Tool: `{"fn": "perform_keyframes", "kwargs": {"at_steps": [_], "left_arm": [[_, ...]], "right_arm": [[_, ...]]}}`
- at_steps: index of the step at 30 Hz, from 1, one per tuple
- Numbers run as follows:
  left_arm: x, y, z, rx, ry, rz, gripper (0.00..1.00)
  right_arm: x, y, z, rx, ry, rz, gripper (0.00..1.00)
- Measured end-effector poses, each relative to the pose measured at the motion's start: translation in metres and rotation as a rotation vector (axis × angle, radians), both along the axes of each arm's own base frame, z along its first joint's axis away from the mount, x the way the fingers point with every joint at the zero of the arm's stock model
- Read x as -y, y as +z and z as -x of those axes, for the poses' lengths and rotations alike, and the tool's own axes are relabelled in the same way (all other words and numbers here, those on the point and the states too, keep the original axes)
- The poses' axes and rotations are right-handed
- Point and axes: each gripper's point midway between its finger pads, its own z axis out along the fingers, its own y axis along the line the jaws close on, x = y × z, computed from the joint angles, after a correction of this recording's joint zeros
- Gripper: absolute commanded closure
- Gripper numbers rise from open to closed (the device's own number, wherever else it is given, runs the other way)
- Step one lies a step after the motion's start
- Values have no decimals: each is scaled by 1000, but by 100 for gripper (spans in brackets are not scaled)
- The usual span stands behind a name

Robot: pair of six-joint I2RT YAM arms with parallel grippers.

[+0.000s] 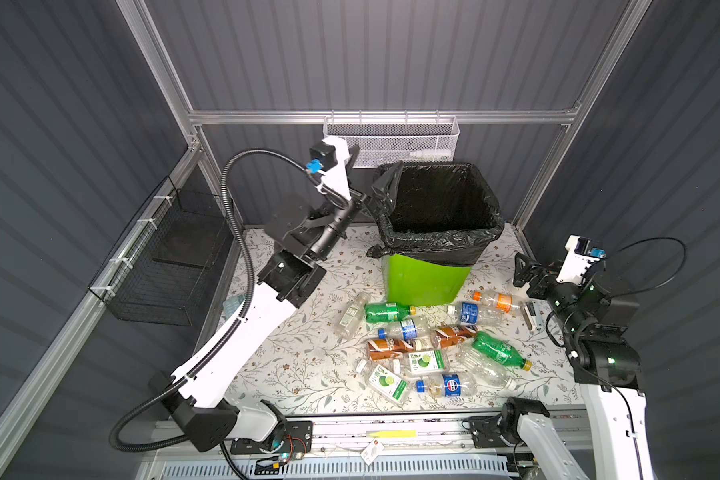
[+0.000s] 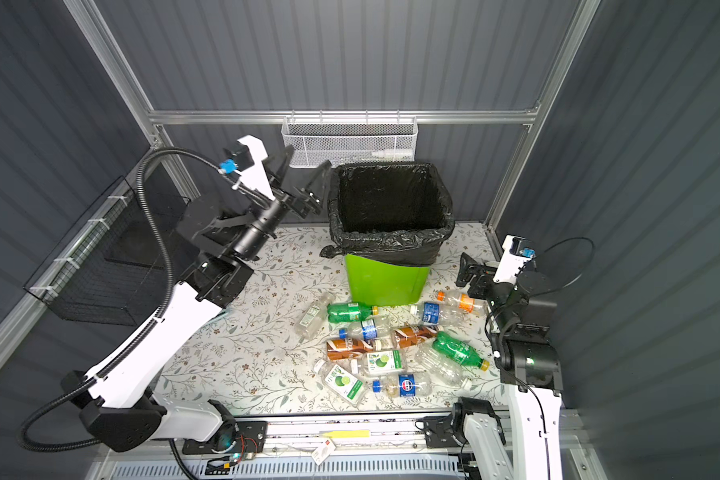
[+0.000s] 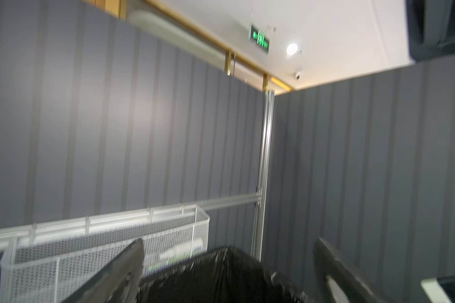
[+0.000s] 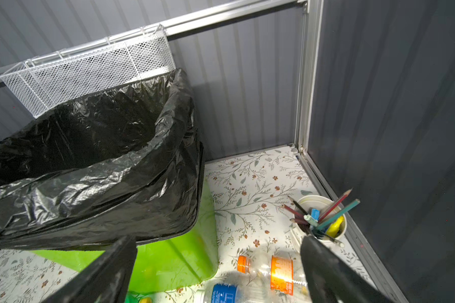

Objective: Throw the plastic bottles in the bin
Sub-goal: 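Open the left gripper to drop the Pocari Sweat bottle into the bin, then lower the right gripper onto the lime-label clear bottle while the left arm withdraws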

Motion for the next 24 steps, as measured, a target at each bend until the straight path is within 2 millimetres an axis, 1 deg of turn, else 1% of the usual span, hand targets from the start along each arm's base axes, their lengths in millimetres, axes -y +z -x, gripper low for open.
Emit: {"fn": "perform_keyframes", "kwargs": {"at_steps": [2,3,6,9,13,15,17,21,23,24], "left_arm": [[5,-33,-18,-87,47,-65,0],[4,-46,-23,-122,71,-88,0],[-6,-74,-34,-197,148,-135,0],[-25,-105,-39,-272,242,-178,0],[-60,-148,-44,-377,380,-229,0],[-75,-170,-49,-440,441,-246,0],[-92,-195,-54,-512,501,-259,0],[-115,-243,-58,-631,572,-288,0],[-127,-265,-59,-690,603,-299,0],[-132,-273,-59,-714,614,-304,0]], "right_arm": [[-4,-3,3,-13,21,-5,1],[-6,-4,5,-18,31,-5,1],[-18,-11,12,-46,80,6,1],[-38,-19,22,-74,160,40,1],[-77,-37,36,-122,315,127,1],[-95,-49,42,-150,386,167,1],[-115,-65,47,-189,455,211,1],[-150,-101,55,-278,557,304,1],[-168,-119,59,-330,600,351,1],[-177,-126,61,-353,617,367,1]]}}
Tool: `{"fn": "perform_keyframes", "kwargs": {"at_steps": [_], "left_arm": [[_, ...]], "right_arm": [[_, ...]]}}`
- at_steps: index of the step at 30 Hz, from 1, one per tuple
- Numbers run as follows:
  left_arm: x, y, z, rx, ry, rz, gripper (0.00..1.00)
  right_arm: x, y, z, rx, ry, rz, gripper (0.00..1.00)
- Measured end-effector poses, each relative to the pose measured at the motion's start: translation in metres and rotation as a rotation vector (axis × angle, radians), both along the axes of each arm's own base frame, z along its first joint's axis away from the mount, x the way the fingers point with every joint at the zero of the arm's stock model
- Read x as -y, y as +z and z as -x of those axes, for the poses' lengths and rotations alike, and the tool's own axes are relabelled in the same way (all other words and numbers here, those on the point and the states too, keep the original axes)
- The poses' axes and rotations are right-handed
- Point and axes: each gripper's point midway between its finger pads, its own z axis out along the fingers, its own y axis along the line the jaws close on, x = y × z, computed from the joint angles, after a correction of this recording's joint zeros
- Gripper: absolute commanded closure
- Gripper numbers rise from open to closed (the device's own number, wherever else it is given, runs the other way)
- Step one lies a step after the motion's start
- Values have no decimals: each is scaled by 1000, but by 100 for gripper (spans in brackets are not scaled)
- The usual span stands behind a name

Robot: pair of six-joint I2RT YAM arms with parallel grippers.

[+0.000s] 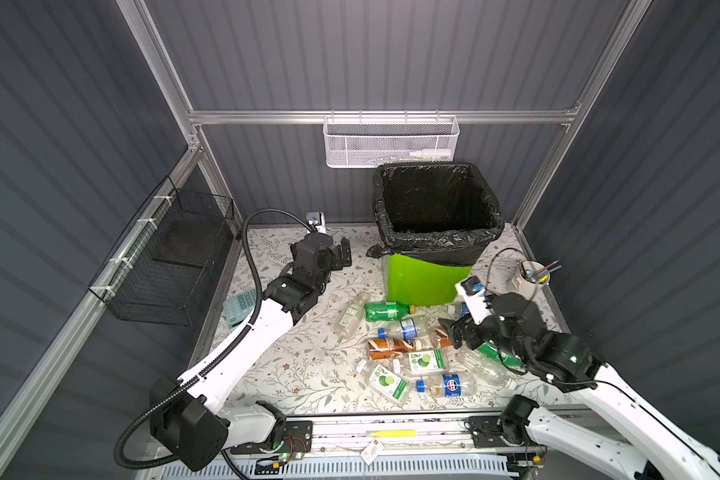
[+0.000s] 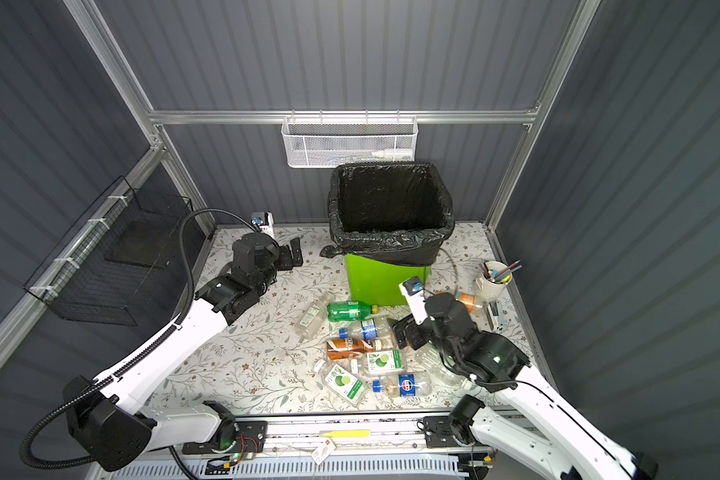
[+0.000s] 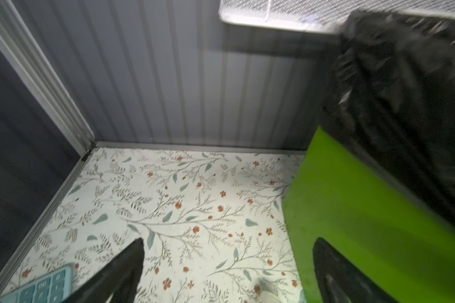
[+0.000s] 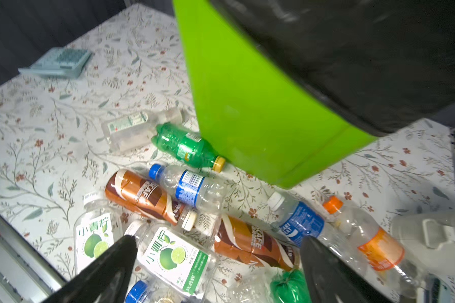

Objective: Throw the plastic bottles in the bin
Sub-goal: 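Lower the right gripper onto the lime-label clear bottle while the left arm withdraws, then close the right gripper on the lime-label clear bottle and lift it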

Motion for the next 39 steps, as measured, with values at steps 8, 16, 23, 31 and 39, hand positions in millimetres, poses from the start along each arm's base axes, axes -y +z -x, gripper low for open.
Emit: {"fn": "perform_keyframes", "kwargs": {"at_steps": [8,16,23,31,39], "left_arm": [[-35,-56,1,-141,108,22,0],[-46,-90,10,-217,132,-3,0],[-55,-106,24,-240,141,-21,0],[-61,-105,33,-223,151,-19,0],[-66,-109,38,-225,161,-27,0]], "right_arm": [[-82,-64,26,-175,131,119,1],[-155,-123,56,-372,213,235,1],[-175,-166,79,-494,238,365,3],[-164,-196,90,-583,231,473,8],[-162,-216,97,-641,255,544,21]]}}
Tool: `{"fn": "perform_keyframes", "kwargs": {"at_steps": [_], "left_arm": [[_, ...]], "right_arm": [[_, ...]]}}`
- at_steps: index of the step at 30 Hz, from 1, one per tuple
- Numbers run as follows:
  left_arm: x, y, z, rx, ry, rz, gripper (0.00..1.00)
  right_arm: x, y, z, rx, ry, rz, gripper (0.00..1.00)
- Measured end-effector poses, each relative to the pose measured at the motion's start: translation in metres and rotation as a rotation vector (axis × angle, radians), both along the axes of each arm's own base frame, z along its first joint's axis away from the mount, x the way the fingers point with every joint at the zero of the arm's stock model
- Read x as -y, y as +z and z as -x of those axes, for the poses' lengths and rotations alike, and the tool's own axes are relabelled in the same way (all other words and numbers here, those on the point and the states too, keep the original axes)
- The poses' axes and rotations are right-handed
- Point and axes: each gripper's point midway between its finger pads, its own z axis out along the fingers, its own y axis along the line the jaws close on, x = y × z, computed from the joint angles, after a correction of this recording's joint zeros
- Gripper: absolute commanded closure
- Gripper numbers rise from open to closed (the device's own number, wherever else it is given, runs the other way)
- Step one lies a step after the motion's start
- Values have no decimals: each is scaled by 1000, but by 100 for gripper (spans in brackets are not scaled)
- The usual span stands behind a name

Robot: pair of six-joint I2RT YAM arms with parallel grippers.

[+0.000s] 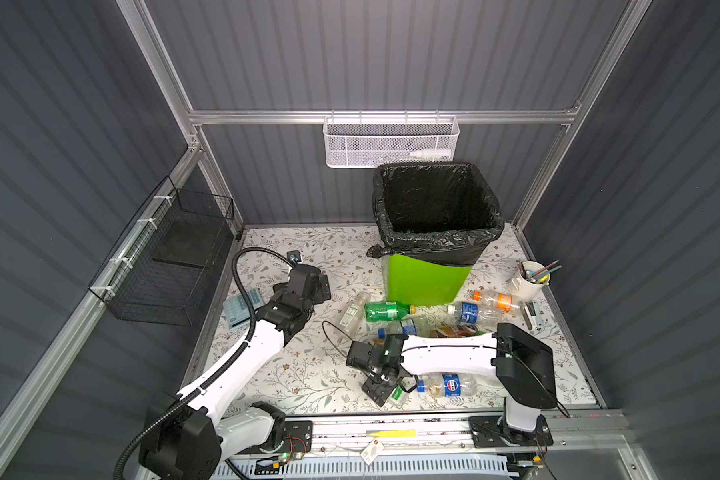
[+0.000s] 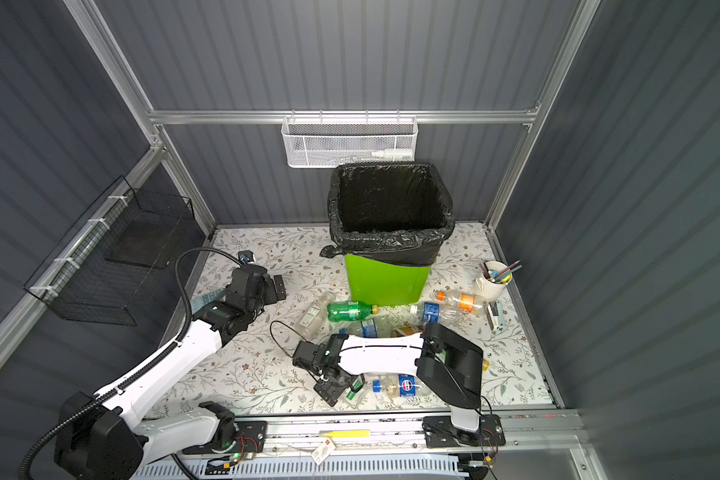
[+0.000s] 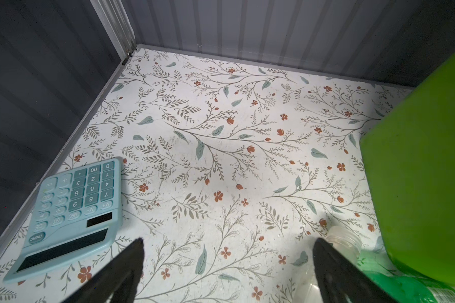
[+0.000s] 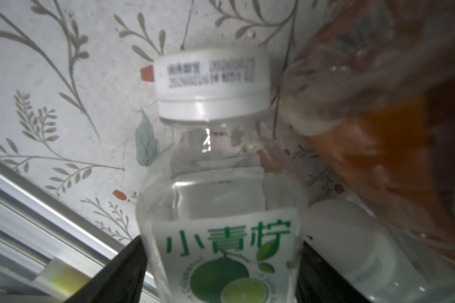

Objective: Throw the plastic bottles in the bin
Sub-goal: 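Close the right gripper on the lime-label clear bottle and lift it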

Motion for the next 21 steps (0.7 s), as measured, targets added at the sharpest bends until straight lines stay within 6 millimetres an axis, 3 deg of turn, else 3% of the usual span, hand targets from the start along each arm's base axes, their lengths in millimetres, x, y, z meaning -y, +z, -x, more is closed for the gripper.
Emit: {"fn": "perform_keyframes", "kwargs": {"at_steps": [8,14,17,21], "left_arm": [[-4,2,3,10,12,-5,0],[-5,-1,4,1,15,-5,0],[-5,-4,4,-4,17,-3,0],[-3,-10,3,-18,12,-4,0]], "right_arm": [[-5,-3,-1,-15,16,5,48],[-6,13,-16,15,-8,-36,50],[-15,47,-34,80,-9,-117,51],[-28,132,-74,278,-2,-285,51]]}}
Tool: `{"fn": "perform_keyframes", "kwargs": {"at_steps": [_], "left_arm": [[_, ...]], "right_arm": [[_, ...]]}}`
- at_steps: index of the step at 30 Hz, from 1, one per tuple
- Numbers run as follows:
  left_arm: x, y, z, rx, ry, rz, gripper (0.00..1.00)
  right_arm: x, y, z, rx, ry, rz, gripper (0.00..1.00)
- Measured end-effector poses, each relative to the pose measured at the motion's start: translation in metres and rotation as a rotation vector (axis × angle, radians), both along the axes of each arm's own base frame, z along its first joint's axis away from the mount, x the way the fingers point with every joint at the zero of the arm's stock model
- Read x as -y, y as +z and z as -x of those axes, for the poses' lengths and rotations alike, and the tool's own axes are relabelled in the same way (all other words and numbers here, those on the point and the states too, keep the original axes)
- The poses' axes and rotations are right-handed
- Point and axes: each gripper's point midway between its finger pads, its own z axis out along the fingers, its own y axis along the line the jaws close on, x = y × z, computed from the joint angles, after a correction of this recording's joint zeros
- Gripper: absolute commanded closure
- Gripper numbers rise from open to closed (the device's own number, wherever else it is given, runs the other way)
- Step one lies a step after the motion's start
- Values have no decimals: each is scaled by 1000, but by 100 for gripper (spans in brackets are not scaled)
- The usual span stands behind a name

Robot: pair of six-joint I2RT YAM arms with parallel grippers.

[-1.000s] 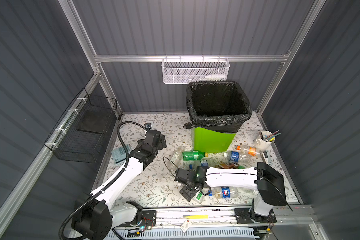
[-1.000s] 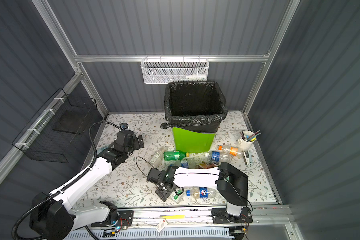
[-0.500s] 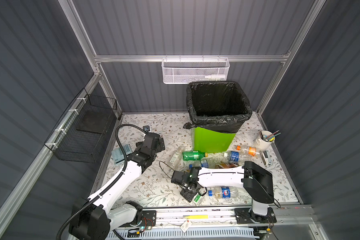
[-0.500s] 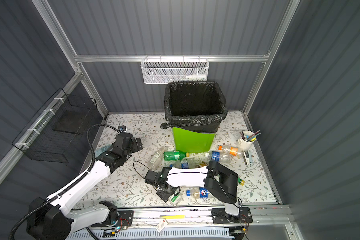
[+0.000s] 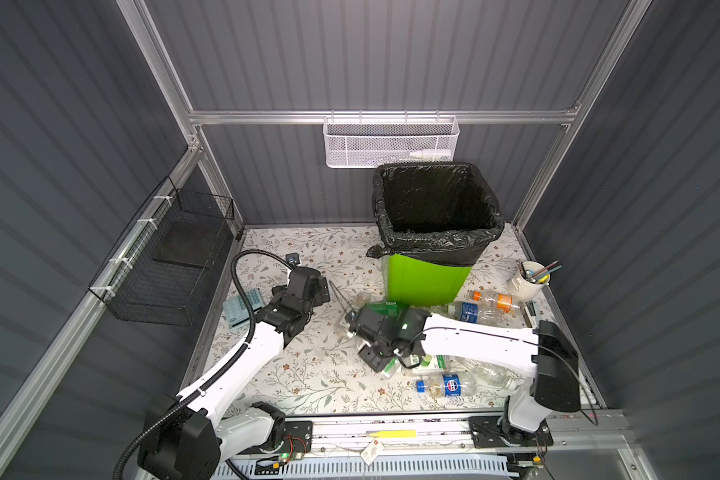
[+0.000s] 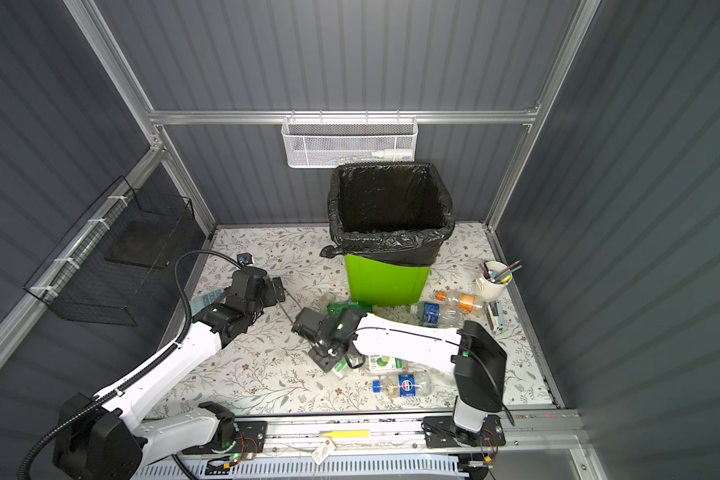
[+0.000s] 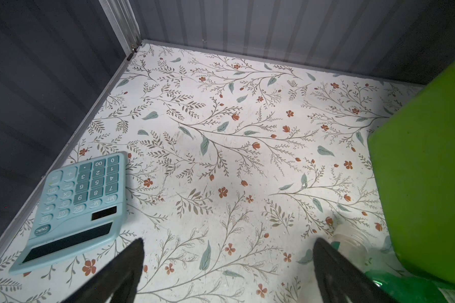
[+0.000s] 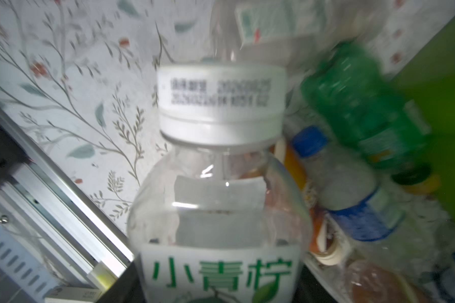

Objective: Throw the plastic bottles in the bin
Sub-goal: 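Close the right gripper on the lime-label clear bottle and lift it, then carry the lime-label bottle over the bin and open the right gripper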

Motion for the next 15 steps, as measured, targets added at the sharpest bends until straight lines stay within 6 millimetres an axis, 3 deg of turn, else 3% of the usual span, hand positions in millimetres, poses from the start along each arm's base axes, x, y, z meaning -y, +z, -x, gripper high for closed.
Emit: {"fn": "perform_keyframes", "kwargs": {"at_steps": [3,7,10,13,15], "left_arm": [[2,-11,0,-29,-14,-7,0],[8,-26,-1,-76,-44,-22,0],[13,-39,-2,-120,-74,-36,0],[17,-54,-2,-165,-99,-46,0],[20,-61,-1,-189,-115,-50,0]], "right_arm": [[4,95,-33,244,-8,-161,51],[41,251,-54,666,-27,-372,49],[83,358,-43,949,-58,-523,49],[128,433,-22,1173,-90,-651,48],[156,467,-9,1292,-120,-705,46]]}}
